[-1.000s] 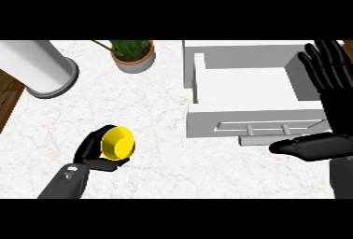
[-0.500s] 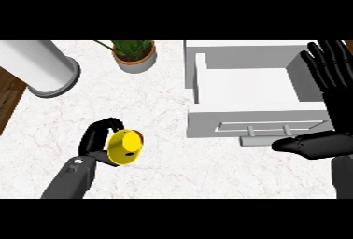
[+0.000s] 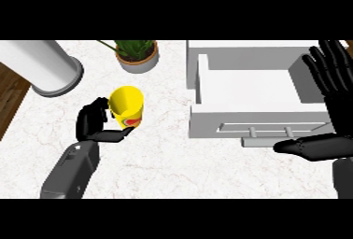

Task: Pick up the cup, place it into the drawer and close the drawer

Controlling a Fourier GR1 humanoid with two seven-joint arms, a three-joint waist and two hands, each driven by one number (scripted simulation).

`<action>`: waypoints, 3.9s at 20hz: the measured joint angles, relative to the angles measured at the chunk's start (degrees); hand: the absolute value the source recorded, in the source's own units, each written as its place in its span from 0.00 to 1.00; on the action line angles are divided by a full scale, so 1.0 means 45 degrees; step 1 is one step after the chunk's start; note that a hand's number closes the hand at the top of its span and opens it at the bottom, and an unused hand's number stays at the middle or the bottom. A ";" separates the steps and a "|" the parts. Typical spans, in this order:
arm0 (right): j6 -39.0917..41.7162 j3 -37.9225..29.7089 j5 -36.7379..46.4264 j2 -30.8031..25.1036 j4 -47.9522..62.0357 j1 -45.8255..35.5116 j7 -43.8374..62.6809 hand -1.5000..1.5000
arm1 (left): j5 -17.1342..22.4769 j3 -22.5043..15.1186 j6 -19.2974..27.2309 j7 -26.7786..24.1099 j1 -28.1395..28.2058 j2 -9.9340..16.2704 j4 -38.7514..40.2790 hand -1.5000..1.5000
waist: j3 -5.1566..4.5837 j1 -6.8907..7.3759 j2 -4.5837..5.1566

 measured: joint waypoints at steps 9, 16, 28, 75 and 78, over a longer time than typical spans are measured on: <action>-0.0152 0.0155 0.0387 0.0184 -0.0189 0.0371 -0.0208 0.00 | 0.0066 -0.1038 0.0946 0.2777 -0.1649 -0.1119 -0.3444 1.00 | 0.0025 0.0181 -0.0111; 0.0000 -0.0171 0.0177 0.0021 0.0089 0.0346 -0.0329 0.00 | 0.0596 -0.2635 0.2690 0.6028 -0.3505 -0.1498 -0.5315 1.00 | 0.0022 0.0064 -0.0092; 0.0098 -0.0195 0.0162 -0.0087 0.0414 -0.0190 -0.0458 0.00 | 0.1556 -0.4276 0.5964 0.9388 -0.8436 -0.1581 -0.2438 1.00 | 0.0028 -0.0440 0.0062; 0.4171 0.5237 0.4038 -0.1966 0.1635 -0.0339 -0.0072 0.00 | 0.7730 -0.7085 0.6132 0.6586 -0.8551 -0.1511 0.0511 0.00 | 0.0021 -0.0498 0.0160; 0.3463 0.5820 0.5511 -0.1726 0.3140 -0.0332 -0.0692 0.00 | 0.7748 -0.6970 0.5746 0.6305 -0.8071 -0.1442 0.0355 0.00 | 0.0023 -0.0087 0.0122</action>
